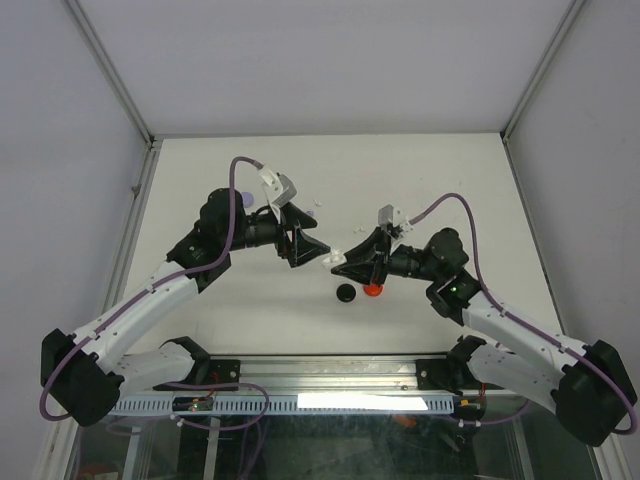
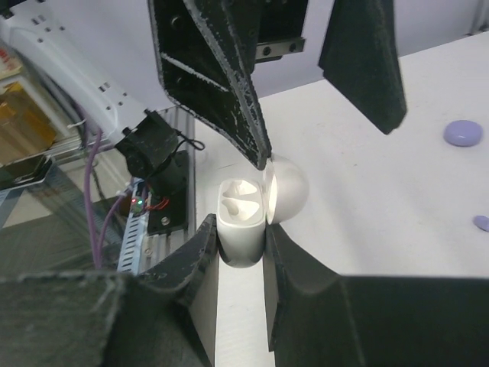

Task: Insert the wireless bluetooth earbuds into the charging case
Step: Open the charging case, then move the earbud to the center of the board.

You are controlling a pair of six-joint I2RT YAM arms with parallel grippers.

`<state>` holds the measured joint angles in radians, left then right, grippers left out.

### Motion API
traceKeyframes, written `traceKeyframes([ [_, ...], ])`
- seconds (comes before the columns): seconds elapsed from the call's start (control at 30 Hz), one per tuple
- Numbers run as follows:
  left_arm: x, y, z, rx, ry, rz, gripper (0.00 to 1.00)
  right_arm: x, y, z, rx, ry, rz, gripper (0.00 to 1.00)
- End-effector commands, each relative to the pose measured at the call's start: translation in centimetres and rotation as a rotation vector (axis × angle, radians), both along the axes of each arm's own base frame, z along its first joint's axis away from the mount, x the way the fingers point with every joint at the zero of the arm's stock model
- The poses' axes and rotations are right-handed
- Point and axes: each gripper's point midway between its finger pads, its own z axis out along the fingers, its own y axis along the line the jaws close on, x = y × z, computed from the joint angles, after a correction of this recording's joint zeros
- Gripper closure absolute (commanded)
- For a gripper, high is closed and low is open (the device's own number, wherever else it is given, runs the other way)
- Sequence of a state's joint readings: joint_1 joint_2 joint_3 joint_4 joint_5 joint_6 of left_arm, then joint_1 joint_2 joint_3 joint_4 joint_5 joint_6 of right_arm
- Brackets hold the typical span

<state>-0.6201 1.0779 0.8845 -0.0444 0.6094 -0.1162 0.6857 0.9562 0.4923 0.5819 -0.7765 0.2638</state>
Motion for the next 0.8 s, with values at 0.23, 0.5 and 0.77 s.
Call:
traceKeyframes([
  [0.23,5.7,-0.2,-1.0,0.023,0.085,0.225,0.15,6.1,-5.0,-1.8,-0.091,-0.018,-0.499,1.00],
  [0.5,10.6,-3.0,-8.1,0.144,0.241,0.304,0.20,8.9,-8.8,-4.1,-0.147,0.021,-0.768,1.00],
  [0.77,14.7,-6.3,-14.8,0.278,0.274,0.340,0.29,9.4,-11.1,-4.7,-0.101,0.033,-0.899,1.00],
])
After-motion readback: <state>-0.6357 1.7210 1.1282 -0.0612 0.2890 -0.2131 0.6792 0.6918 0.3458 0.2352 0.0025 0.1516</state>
